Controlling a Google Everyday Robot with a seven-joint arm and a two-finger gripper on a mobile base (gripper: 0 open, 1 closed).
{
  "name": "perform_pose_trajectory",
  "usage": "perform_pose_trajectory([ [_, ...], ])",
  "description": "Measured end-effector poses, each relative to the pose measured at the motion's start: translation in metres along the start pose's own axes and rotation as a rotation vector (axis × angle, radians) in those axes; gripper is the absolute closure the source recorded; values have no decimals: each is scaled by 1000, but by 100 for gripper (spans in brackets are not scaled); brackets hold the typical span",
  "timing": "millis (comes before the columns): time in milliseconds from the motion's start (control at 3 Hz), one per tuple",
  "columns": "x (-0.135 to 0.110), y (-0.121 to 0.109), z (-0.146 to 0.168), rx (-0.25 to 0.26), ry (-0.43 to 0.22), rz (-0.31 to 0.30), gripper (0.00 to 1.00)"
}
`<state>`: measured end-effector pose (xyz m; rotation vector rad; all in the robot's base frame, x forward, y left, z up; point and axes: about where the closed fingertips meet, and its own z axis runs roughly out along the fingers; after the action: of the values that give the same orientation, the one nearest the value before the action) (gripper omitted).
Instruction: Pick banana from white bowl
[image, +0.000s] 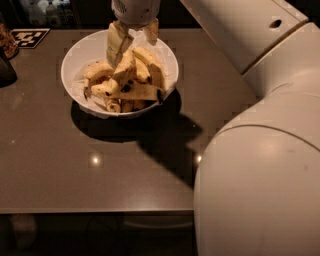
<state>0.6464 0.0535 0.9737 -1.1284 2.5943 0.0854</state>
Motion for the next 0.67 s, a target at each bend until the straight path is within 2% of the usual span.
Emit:
perform_pose_trajectory([
  [667,-9,0,18,-35,23,-11,30],
])
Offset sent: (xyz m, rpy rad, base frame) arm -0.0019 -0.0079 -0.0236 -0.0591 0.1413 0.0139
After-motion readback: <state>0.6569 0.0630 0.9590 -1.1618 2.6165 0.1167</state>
